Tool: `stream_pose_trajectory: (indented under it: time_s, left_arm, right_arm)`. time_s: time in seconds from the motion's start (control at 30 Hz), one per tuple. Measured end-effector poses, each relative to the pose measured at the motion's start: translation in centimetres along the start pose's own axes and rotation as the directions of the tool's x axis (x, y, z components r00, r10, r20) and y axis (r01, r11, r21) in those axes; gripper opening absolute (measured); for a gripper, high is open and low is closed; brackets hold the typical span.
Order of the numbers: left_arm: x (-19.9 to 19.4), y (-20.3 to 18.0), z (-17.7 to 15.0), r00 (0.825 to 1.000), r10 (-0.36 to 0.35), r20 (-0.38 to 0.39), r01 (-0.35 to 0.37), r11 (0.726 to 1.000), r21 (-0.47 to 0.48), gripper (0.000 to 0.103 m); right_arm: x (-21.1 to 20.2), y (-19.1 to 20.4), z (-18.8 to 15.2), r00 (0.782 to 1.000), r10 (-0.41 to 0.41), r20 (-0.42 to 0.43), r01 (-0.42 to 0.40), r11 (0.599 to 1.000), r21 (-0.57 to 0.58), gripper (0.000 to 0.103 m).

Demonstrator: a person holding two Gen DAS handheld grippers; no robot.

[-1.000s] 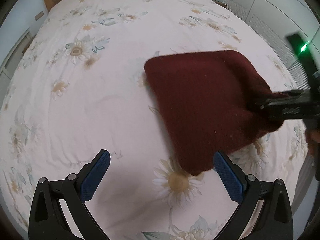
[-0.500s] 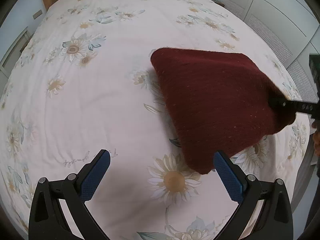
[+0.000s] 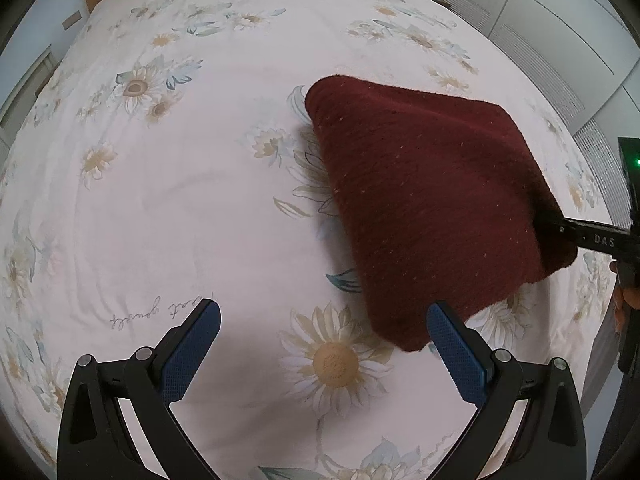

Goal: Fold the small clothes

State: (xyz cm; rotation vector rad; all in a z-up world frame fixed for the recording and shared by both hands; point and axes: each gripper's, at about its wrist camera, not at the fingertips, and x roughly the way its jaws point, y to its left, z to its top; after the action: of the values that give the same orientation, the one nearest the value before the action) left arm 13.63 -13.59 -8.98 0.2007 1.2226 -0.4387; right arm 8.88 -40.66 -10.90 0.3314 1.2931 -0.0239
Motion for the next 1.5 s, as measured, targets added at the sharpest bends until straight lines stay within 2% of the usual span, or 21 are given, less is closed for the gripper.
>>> stream_pose_trajectory:
  time_s: [0.1,0.27,0.33,0.5,0.6,0.67,0.83,1.0,1.17,1.27,1.4,1.5]
  left_arm:
    - [0.2,0.3,0.7,1.000,-0.007,0.003,0.007,1.000,-0.014,0.102]
    - [0.6,1.0,3.0,0.999,0.010,0.032,-0.008,0.999,-0.039,0.102]
    - [0.9,1.1,4.1,0.999,0.001,0.037,0.000,0.999,-0.046,0.102]
    - [2.6,1.0,6.6,0.999,-0.035,0.021,0.037,0.994,-0.107,0.102]
    - [4.3,0.7,7.5,0.997,-0.074,-0.009,0.072,0.988,-0.136,0.102]
    - [5.5,-0.1,7.7,0.995,-0.091,-0.031,0.086,0.989,-0.123,0.102]
    - [8.2,-1.4,7.2,0.993,-0.087,-0.076,0.079,0.992,-0.099,0.102]
    - [9.3,-1.2,6.5,0.995,-0.082,-0.055,0.076,0.992,-0.105,0.103]
    - [9.5,-1.3,6.3,0.995,-0.085,-0.054,0.080,0.993,-0.082,0.101]
    - [9.3,-1.3,6.2,0.993,-0.103,-0.052,0.099,0.992,-0.081,0.091]
    - [9.0,-1.3,6.1,0.994,-0.099,-0.056,0.095,0.993,-0.064,0.082]
    - [8.5,-1.3,6.2,0.991,-0.118,-0.056,0.115,0.992,-0.050,0.066]
  right_arm:
    - [-1.1,0.4,0.4,1.000,-0.023,0.018,0.023,1.000,-0.015,0.077]
    - [-3.6,1.6,1.6,0.996,0.006,0.084,-0.001,0.998,-0.065,0.088]
    - [-3.4,2.5,2.5,0.996,0.010,0.092,-0.002,0.996,-0.086,0.103]
    - [-0.4,4.1,4.2,0.998,0.030,0.046,-0.025,0.992,-0.122,0.103]
    - [2.2,3.7,4.1,1.000,0.001,-0.001,-0.001,0.994,-0.110,0.103]
    - [3.7,3.0,3.9,1.000,-0.021,-0.018,0.019,0.995,-0.098,0.103]
    - [5.7,1.1,3.1,0.996,0.085,-0.014,-0.086,0.995,-0.060,0.103]
    - [7.5,-0.2,2.5,0.979,0.202,-0.035,-0.203,0.979,-0.008,0.103]
    - [7.7,-0.3,2.2,0.971,0.238,-0.031,-0.237,0.971,0.018,0.102]
    - [7.8,0.0,2.4,0.966,0.254,-0.043,-0.253,0.967,0.029,0.092]
    - [7.5,0.6,2.2,0.953,0.299,-0.046,-0.296,0.953,0.060,0.067]
    - [6.6,1.3,2.0,0.956,0.293,-0.036,-0.290,0.955,0.059,0.053]
